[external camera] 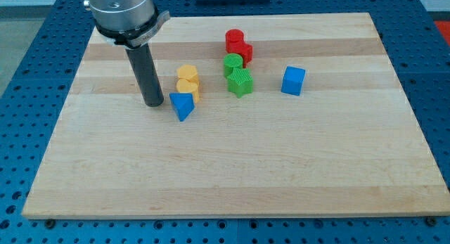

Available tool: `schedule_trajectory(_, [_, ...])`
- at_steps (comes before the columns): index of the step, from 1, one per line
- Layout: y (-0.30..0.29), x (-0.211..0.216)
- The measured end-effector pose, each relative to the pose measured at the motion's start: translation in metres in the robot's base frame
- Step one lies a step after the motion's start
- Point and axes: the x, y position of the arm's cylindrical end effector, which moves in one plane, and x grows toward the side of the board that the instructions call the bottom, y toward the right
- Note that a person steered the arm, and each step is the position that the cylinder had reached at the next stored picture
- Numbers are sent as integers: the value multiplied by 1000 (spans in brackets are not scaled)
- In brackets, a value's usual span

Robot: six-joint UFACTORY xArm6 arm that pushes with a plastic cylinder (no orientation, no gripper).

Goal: Push the blue triangle below the yellow heart

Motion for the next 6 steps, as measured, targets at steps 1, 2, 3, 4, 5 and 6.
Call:
schedule_trajectory(1, [5,0])
schedule_trajectory(2, [5,0])
schedule_trajectory(3, [6,0])
schedule_trajectory(4, [11,0])
schedule_trajectory(5, [12,0])
schedule_trajectory(6, [13,0])
